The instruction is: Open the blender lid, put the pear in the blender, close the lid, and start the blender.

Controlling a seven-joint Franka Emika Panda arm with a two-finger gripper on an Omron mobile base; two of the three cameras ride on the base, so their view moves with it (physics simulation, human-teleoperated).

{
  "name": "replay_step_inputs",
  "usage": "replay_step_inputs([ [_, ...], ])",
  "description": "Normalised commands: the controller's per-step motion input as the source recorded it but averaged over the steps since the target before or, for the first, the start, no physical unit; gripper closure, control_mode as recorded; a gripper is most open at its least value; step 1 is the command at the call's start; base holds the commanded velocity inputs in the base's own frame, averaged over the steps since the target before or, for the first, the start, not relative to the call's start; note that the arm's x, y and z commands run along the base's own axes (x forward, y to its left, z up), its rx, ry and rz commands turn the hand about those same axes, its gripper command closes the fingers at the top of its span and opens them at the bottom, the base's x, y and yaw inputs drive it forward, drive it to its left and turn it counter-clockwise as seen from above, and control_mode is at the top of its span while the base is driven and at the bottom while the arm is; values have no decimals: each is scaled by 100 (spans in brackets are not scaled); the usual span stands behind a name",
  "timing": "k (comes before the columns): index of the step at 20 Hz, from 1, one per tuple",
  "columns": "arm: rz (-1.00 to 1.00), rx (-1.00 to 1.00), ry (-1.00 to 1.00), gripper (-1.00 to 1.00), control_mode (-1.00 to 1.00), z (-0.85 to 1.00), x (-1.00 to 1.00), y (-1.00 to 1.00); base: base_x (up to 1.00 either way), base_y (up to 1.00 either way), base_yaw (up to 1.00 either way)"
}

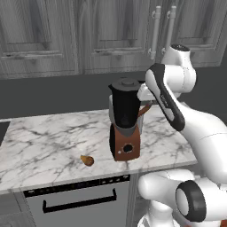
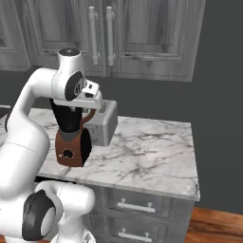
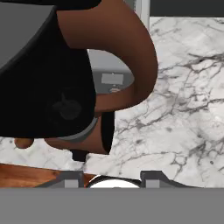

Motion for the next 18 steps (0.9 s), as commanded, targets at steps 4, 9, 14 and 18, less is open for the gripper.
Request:
replay_step_inputs([
  [4,-3,0,-20,-100,-100,0,-46,0,0,0,0],
  [9,-8,-3,-38,-100,-100,57,-67,18,0,0,0],
  [14,0,0,-27,-100,-100,68,-17,24,0,0,0],
  [18,0,0,-15,-100,-100,29,9,28,0,0,0],
])
